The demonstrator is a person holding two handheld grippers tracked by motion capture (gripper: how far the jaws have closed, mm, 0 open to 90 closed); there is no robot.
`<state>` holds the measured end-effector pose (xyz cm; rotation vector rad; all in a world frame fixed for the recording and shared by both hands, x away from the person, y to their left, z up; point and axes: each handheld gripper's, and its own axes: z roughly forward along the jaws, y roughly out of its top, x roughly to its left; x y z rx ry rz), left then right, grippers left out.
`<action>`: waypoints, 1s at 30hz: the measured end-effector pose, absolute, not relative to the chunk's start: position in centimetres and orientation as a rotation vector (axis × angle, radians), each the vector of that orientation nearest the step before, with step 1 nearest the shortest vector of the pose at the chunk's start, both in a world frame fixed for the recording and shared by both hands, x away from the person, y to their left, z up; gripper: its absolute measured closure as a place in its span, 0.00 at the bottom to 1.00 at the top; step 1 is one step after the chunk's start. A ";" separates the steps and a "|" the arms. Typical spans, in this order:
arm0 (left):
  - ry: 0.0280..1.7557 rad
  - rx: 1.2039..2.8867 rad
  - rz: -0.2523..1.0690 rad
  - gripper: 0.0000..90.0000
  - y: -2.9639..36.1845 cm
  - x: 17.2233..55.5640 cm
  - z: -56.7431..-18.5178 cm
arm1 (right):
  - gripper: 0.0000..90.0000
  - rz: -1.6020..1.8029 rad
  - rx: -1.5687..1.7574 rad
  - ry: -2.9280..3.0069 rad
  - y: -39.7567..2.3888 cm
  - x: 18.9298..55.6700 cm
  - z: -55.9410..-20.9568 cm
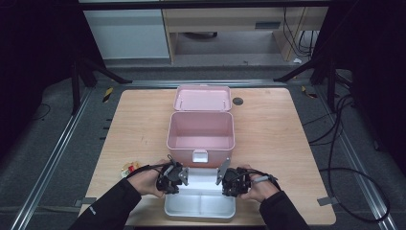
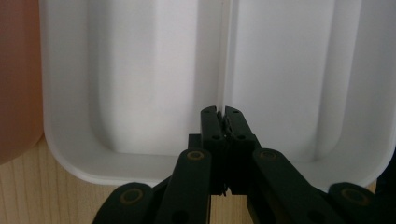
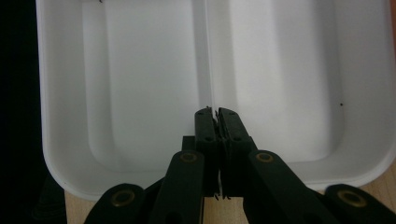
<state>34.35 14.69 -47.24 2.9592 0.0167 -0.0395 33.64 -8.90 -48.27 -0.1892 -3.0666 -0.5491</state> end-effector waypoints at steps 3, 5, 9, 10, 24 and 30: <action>0.034 2.952 -0.044 0.97 14.8 34.3 -47.3 | 0.96 -0.554 -0.199 -3.071 -8.9 33.7 -48.3; 0.041 2.954 -0.040 0.97 14.9 34.2 -47.4 | 0.96 -0.559 -0.204 -3.074 -8.9 33.8 -48.3; 0.071 2.946 -0.031 0.91 15.2 34.1 -47.5 | 0.91 -0.567 -0.217 -3.078 -8.8 33.8 -48.4; 0.078 2.937 -0.025 0.89 15.4 34.0 -47.3 | 0.87 -0.575 -0.227 -3.081 -8.8 33.7 -48.3; 0.349 2.638 0.111 0.59 19.5 33.5 -42.7 | 0.50 -0.984 -0.710 -3.054 -12.6 34.1 -45.2; 0.590 2.514 0.230 0.48 22.6 34.4 -41.8 | 0.36 -1.026 -1.046 -3.015 -16.1 35.1 -45.6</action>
